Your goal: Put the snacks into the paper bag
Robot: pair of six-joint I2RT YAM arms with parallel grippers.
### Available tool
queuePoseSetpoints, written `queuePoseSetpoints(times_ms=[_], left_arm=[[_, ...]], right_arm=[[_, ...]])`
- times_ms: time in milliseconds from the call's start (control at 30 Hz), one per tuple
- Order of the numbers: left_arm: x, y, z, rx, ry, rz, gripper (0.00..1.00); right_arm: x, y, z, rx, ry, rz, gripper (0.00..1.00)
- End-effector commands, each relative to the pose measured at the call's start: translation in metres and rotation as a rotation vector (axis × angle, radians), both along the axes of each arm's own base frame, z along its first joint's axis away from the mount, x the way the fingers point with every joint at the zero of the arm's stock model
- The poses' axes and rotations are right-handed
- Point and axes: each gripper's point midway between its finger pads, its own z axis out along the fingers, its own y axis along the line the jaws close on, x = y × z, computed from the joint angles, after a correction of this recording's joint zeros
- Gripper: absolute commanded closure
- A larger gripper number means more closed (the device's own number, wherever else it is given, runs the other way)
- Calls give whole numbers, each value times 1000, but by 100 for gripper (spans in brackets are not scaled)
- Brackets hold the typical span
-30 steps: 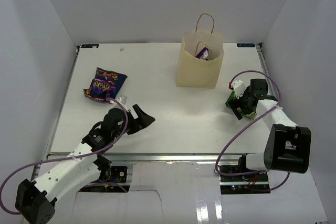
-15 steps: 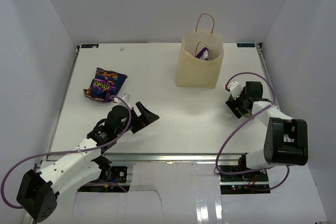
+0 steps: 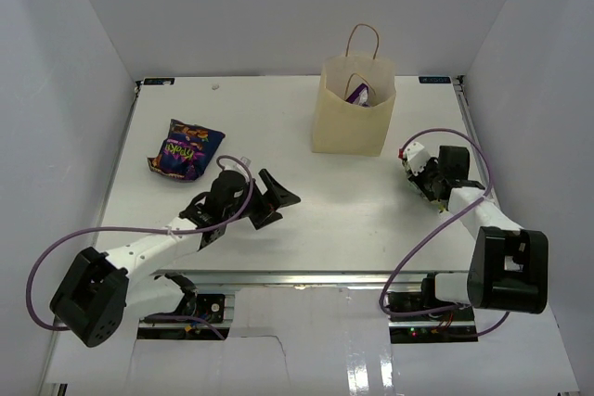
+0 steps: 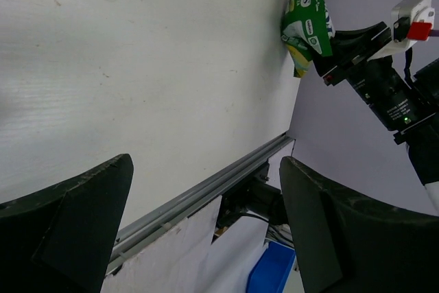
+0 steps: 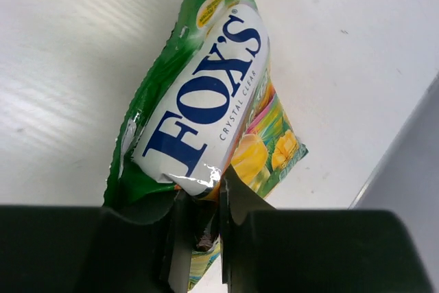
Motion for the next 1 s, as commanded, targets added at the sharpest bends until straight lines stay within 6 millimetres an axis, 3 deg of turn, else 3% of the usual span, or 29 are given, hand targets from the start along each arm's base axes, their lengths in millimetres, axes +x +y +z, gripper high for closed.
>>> queuePoseSetpoints(times_ms=[0, 67, 133, 167, 233, 267, 333, 367, 433, 533, 567, 700, 833, 933, 967], left_arm=[[7, -20, 32, -96, -40, -47, 2], [10, -25, 34, -98, -39, -55, 2], [11, -26, 33, -96, -35, -63, 2], [11, -26, 32, -94, -33, -65, 2], [9, -26, 31, -90, -32, -68, 2], [9, -25, 30, -88, -33, -67, 2], [8, -21, 30, -75, -46, -62, 2], [8, -19, 30, -68, -52, -56, 2], [7, -15, 35, -53, -75, -49, 2], [9, -6, 38, -5, -110, -31, 2], [10, 0, 41, 21, -136, -14, 2], [10, 20, 50, 91, -199, 35, 2], [6, 38, 61, 120, -264, 77, 2], [2, 49, 75, 107, -327, 107, 2], [0, 50, 80, 99, -344, 108, 2]], right_arm=[[-28, 36, -2, 133, 68, 153, 86], [-46, 59, 5, 196, 97, 306, 90], [-53, 75, 25, 248, 65, 397, 92], [-68, 91, 31, 325, 96, 462, 92], [-71, 106, 55, 381, 67, 551, 92], [-85, 121, 65, 472, 94, 597, 92], [-93, 133, 81, 533, 93, 678, 92], [-93, 143, 101, 589, 62, 729, 92], [-104, 151, 112, 648, 94, 769, 92], [-110, 162, 145, 723, 76, 831, 92], [-108, 167, 167, 747, 31, 865, 92], [-107, 177, 223, 832, -43, 911, 92], [-90, 186, 329, 828, -271, 1022, 92], [-92, 189, 384, 924, -264, 998, 92], [-81, 189, 419, 823, -459, 1081, 92]])
